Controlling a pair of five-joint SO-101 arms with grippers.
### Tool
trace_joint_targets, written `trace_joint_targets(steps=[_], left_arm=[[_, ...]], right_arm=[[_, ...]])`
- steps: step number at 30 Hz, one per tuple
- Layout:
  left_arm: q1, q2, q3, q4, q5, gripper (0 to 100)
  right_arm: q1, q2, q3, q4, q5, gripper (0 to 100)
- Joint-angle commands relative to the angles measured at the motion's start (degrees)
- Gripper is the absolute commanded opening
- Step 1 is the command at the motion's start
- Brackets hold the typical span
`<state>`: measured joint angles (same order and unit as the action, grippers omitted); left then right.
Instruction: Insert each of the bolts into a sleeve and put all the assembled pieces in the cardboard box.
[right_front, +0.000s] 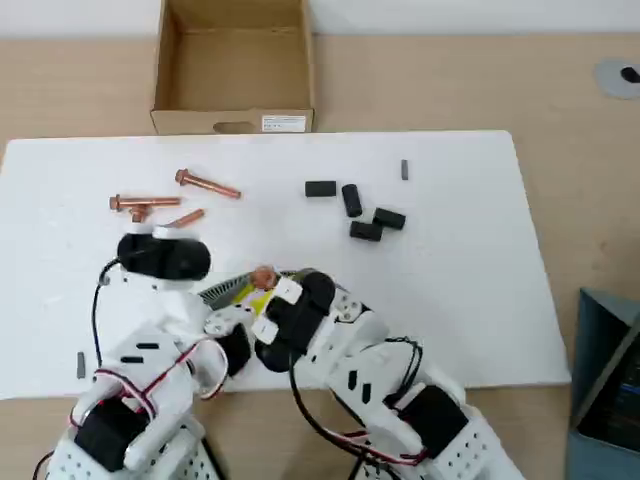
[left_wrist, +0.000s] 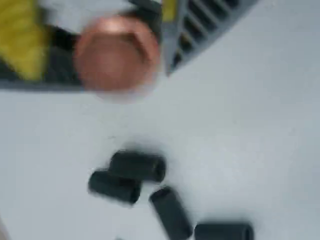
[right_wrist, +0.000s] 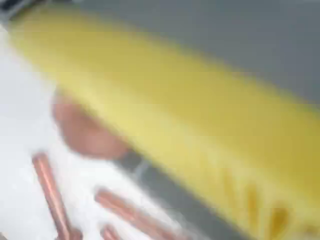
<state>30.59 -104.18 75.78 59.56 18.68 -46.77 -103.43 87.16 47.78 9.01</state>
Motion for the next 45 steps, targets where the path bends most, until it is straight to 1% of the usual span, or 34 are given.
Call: trace_joint_targets(steps=[1, 7, 12, 13, 15, 18, 19, 20, 22, 26, 28, 31, 34, 38, 40, 45], left_arm=[[-2.11, -0.04, -0.53, 0.09, -0.44, 23], [-2.2, -0.13, -2.29, 0.09, -0.18, 23], [-2.2, -0.13, -7.03, 0.09, -0.44, 23], [-2.29, -0.13, -8.09, 0.09, -0.7, 22], [-3.78, -0.13, -9.58, 0.0, -3.08, 16], [-8.53, -0.22, -10.9, 0.0, -8.09, 1], [-10.81, -0.22, -10.9, 0.0, -10.11, 0], [-13.45, -0.22, -10.46, 0.09, -11.96, 2], [-19.6, -0.22, -9.93, 0.09, -15.3, 0], [-29.71, -0.22, -4.4, 0.09, -18.73, 0], [-33.23, -0.22, -0.53, 0.09, -18.9, 0], [-35.87, -0.31, 5.36, 0.09, -18.81, 0], [-36.4, -0.31, 9.58, -0.18, -18.73, 0], [-36.22, -0.31, 13.89, -0.26, -18.73, 0], [-36.22, -0.31, 15.74, -0.26, -18.73, 0], [-36.48, -0.31, 18.9, -0.35, -18.73, 0]], right_arm=[[-0.22, -7.08, -0.31, -2.2, 0.44, 0.9], [-0.04, -7.08, -0.22, -2.02, 0.35, 0.9], [0.13, -6.99, -0.13, -1.85, 0.09, 0.9], [0.4, -6.99, -0.13, -1.85, 0.09, 0.9], [2.15, -6.99, -0.13, -1.85, -0.09, 0.9], [7.43, -6.81, -0.13, -1.85, -2.81, 0.9], [9.45, -6.55, -0.13, -1.76, -4.13, 0.9], [11.3, -6.55, -0.13, -1.41, -5.19, 0.9], [13.93, -6.55, -0.22, 0.18, -6.51, 0.9], [18.15, -6.46, -1.54, 3.87, -7.3, 0.9], [20.35, -6.46, -3.56, 5.54, -7.3, 0.9], [22.55, -5.14, -8.31, 7.21, -7.3, 0.9], [22.9, 1.36, -15.87, 9.32, -9.58, 0.9], [22.64, 17.45, -28.88, 9.85, -14.77, 0.9], [22.64, 26.77, -35.47, 9.49, -15.47, 0.9], [22.81, 47.43, -50.33, 4.92, -15.38, 0.9]])
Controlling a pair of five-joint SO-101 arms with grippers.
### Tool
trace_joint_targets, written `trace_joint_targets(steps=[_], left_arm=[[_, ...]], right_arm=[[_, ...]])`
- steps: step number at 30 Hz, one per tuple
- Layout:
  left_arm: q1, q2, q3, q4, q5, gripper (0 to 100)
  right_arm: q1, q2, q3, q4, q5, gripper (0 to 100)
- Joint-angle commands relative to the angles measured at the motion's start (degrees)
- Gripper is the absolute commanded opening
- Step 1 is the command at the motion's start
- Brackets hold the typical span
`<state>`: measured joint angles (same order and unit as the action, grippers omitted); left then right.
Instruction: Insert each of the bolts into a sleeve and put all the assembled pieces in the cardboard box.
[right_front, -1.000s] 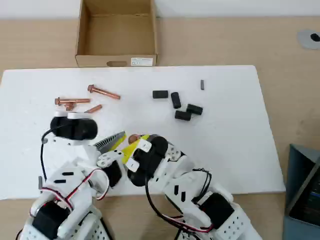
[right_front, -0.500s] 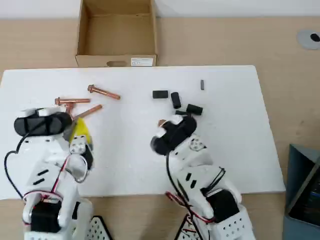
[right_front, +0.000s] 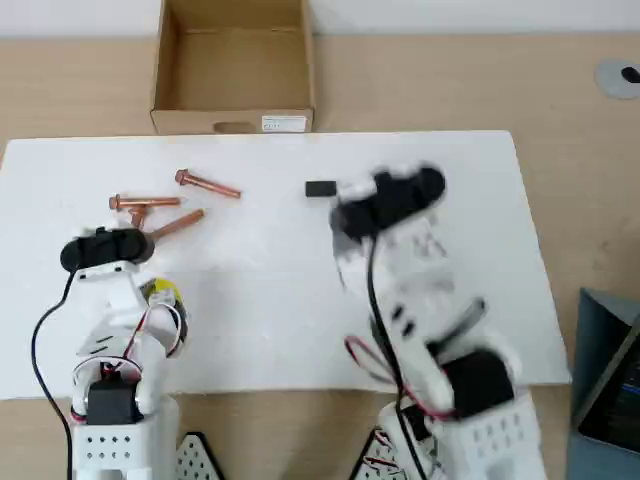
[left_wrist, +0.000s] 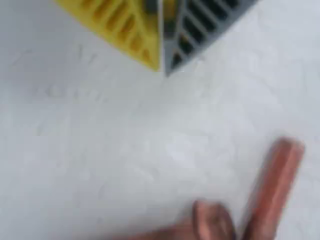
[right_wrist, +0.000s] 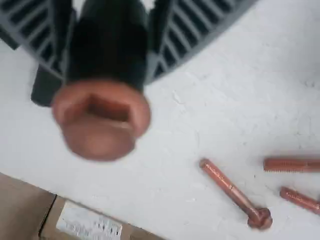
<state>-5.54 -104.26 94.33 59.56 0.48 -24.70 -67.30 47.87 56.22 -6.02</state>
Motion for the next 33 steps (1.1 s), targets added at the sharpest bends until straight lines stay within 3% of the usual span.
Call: trace_joint_targets(steps=[1, 15, 30, 33], left_arm=[[-0.35, -0.22, 0.35, -0.35, -0.53, 0], [0.18, -0.22, 0.26, -0.35, -0.88, 0], [0.18, -0.22, 0.09, -0.35, -0.88, 0], [0.18, -0.22, 0.09, -0.35, -0.88, 0]], right_arm=[[0.75, 15.16, -13.67, -4.66, -0.18, 0.9], [1.36, 65.98, -57.45, -16.97, 6.42, 1.0], [1.54, 113.98, -104.48, -17.41, 12.04, 1.4], [1.54, 121.27, -112.84, -17.14, 14.15, 6.5]])
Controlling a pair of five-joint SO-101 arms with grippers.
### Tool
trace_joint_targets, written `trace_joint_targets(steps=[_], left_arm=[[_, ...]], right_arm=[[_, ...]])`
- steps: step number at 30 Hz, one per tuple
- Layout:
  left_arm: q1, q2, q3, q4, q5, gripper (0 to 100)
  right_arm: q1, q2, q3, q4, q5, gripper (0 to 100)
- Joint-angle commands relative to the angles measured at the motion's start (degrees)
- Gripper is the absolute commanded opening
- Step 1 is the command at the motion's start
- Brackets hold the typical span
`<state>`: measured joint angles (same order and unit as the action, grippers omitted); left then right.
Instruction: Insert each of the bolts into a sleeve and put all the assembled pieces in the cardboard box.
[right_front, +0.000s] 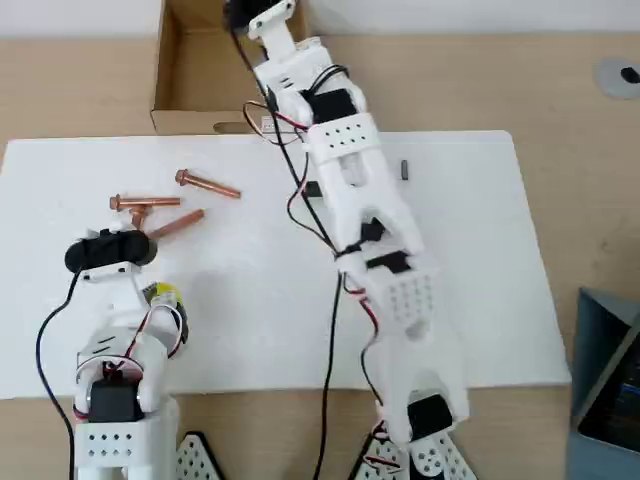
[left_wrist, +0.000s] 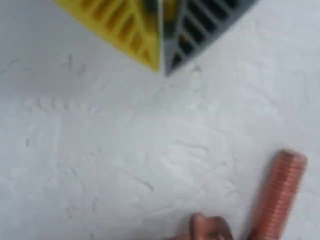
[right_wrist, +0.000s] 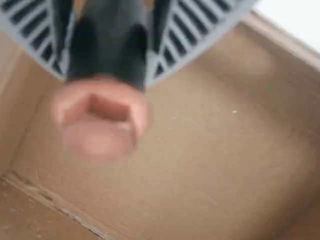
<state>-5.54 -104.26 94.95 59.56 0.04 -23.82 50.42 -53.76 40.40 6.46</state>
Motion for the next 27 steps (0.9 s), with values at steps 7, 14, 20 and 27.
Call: trace_joint_targets(steps=[7, 14, 20, 27], left_arm=[[0.18, -0.22, -0.53, -0.35, -0.44, 0], [0.18, -0.22, -0.53, -0.35, -0.44, 0], [0.18, -0.22, -0.53, -0.35, -0.44, 0], [0.18, -0.22, -0.53, -0.35, -0.44, 0]], right_arm=[[0.4, 12.35, -23.25, 5.19, 1.67, 12.4], [0.66, 14.02, -29.41, 11.78, 1.49, 12.4], [1.01, 14.02, -41.36, 27.6, 1.58, 12.3], [3.12, 7.69, -41.71, 44.66, 1.67, 12.3]])
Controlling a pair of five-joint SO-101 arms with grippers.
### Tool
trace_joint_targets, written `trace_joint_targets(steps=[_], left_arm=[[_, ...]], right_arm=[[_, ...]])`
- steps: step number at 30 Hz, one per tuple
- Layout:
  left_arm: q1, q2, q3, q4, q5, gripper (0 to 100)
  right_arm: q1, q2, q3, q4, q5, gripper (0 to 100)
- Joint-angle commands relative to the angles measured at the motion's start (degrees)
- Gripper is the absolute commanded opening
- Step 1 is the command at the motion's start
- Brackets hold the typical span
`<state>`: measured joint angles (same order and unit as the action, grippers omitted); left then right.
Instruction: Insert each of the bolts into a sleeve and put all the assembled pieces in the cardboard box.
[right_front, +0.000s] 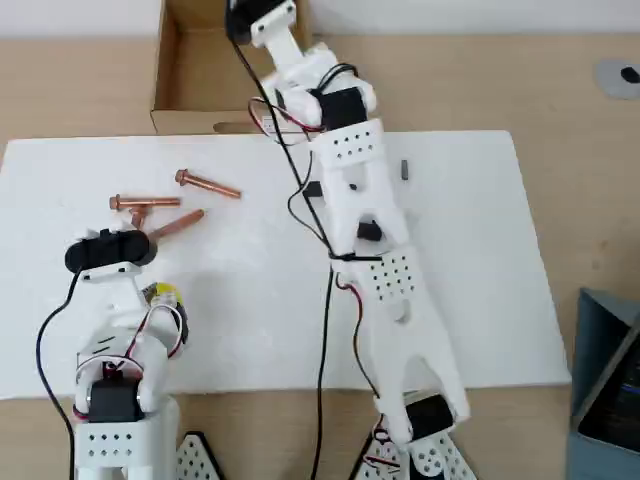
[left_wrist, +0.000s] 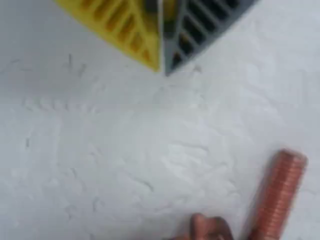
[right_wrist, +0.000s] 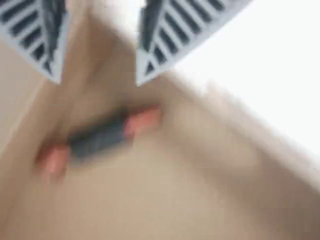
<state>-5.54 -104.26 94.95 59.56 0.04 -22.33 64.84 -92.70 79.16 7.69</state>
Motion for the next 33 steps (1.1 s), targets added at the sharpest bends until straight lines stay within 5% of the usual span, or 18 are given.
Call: trace_joint_targets(steps=[1, 9, 16, 26, 33], left_arm=[[0.18, -0.22, -0.53, -0.35, -0.44, 0], [0.18, -0.22, -0.53, -0.35, -0.44, 0], [0.18, -0.22, -0.53, -0.26, -0.35, 0], [-0.26, -0.22, -0.53, 0.0, -0.09, 0], [-0.35, -0.22, -0.62, 0.0, 0.0, 0]], right_arm=[[1.71, -7.69, -2.77, 8.0, 0.44, 12.3], [1.89, -13.93, -2.51, 23.38, 3.16, 12.4], [2.07, -19.74, 0.66, 23.3, 11.08, 12.4], [2.15, -44.18, 43.56, 23.03, 21.63, 12.7], [4.7, -47.96, 57.27, 22.86, 36.75, 12.9]])
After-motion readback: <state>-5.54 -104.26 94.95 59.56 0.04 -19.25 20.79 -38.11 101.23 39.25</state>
